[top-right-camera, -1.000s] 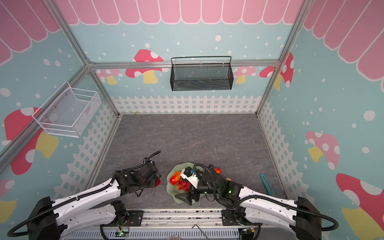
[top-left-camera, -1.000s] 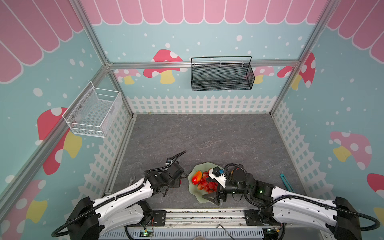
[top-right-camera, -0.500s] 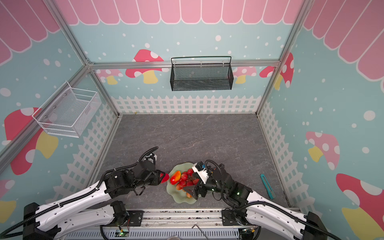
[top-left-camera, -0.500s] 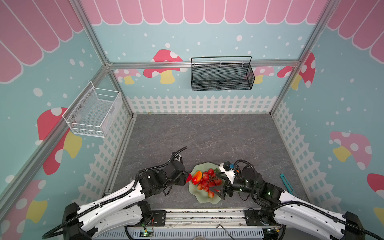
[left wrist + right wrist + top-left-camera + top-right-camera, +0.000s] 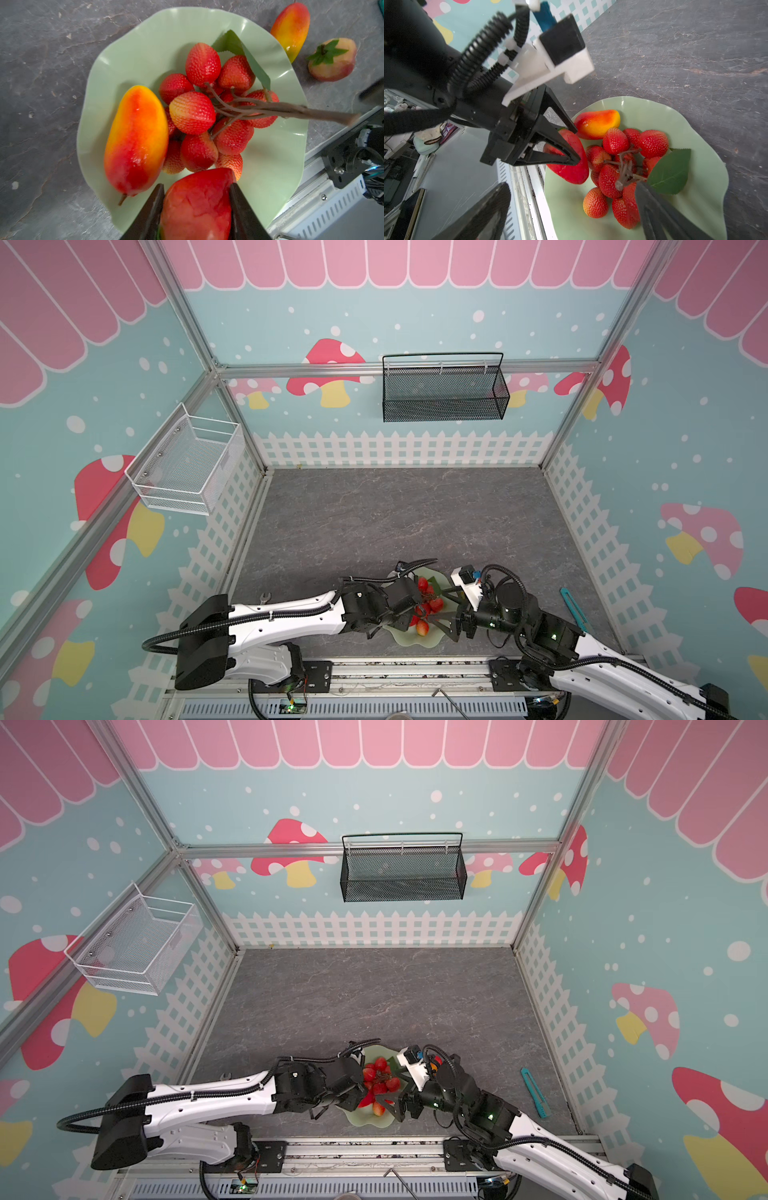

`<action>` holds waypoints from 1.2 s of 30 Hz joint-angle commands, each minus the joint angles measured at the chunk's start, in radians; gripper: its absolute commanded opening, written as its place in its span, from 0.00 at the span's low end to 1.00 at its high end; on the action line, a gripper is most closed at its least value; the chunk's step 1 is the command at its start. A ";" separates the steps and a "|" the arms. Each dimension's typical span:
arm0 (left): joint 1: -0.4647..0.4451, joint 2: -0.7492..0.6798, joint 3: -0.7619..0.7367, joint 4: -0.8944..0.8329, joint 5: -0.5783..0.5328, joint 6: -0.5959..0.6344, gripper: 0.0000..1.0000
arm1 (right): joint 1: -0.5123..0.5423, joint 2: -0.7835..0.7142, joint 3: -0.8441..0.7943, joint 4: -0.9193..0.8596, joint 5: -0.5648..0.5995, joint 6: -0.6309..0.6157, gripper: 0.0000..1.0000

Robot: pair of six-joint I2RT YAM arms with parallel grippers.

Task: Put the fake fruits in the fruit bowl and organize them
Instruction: 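Lower the red fruit into the bowl with left gripper while right releases stem, then grasp the mango beyond the bowl with the right gripper and lift it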

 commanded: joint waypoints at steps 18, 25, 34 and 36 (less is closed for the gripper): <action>-0.029 -0.094 -0.028 0.073 -0.068 0.033 0.67 | -0.031 -0.092 0.049 -0.287 0.450 0.280 0.93; -0.030 -0.208 -0.042 0.074 -0.105 0.060 0.85 | -0.206 0.038 0.069 -0.337 0.463 0.243 0.91; -0.029 -0.254 -0.062 0.075 -0.094 0.077 1.00 | -0.382 0.255 0.092 -0.262 0.348 0.144 0.87; -0.030 -0.257 -0.062 0.081 -0.084 0.089 1.00 | -0.388 0.287 0.090 -0.249 0.344 0.142 0.87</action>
